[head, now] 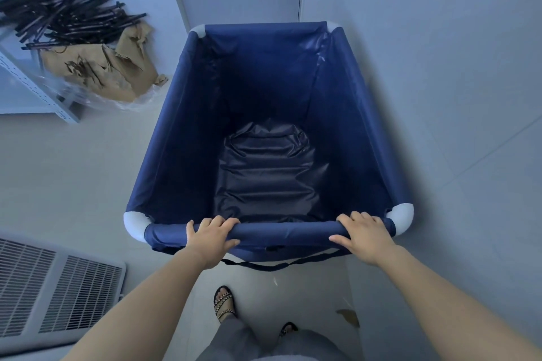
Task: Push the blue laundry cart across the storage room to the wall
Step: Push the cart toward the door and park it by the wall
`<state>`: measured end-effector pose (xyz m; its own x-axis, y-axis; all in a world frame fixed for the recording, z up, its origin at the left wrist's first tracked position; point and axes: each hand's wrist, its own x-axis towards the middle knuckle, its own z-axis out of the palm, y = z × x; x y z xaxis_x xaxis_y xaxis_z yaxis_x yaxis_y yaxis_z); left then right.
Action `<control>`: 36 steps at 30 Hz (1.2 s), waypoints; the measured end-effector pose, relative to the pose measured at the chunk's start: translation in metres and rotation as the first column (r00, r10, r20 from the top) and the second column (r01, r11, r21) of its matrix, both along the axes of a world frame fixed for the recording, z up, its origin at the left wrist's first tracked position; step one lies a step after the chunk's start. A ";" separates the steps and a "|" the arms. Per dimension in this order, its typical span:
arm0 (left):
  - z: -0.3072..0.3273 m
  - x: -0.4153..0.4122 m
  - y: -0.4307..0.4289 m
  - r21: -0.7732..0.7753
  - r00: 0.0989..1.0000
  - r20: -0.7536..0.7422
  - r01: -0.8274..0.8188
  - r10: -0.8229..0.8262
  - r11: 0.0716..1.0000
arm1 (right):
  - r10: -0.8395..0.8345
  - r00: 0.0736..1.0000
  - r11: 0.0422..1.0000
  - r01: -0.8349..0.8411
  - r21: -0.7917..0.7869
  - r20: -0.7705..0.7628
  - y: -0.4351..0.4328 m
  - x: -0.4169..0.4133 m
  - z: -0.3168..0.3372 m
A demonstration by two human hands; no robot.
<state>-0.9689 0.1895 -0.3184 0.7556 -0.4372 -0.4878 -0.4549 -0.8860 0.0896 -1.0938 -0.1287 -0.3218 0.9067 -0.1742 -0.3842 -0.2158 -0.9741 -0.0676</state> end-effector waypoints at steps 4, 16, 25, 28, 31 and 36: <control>0.001 0.001 0.002 0.020 0.999 -0.028 0.018 -0.018 1.000 | -0.010 0.999 1.000 0.010 0.000 0.040 0.002 -0.008 -0.003; -0.001 -0.002 0.010 0.008 0.999 -0.010 0.045 -0.045 0.999 | -0.031 0.997 0.999 0.030 0.016 0.072 0.014 -0.022 -0.009; -0.005 -0.013 0.016 -0.029 0.994 0.088 0.062 -0.059 0.998 | -0.027 0.998 0.980 0.015 0.198 0.060 0.025 -0.023 0.002; -0.002 -0.009 0.018 -0.051 0.994 0.071 0.089 -0.085 0.995 | -0.024 0.989 0.965 -0.014 0.263 0.143 0.046 -0.011 0.008; 0.000 0.000 0.022 -0.091 0.982 0.097 0.169 -0.160 0.981 | -0.031 0.979 0.962 -0.026 0.273 0.203 0.071 0.007 0.010; -0.004 0.009 0.029 -0.122 0.951 0.143 0.293 -0.275 0.948 | -0.033 0.973 0.975 -0.019 0.223 0.227 0.097 0.018 0.002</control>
<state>-0.9595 0.2187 -0.3223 0.6403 -0.6995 -0.3175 -0.7009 -0.7011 0.1312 -1.0760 -0.0316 -0.3194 0.9735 -0.1150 -0.1976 -0.1764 -0.9274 -0.3298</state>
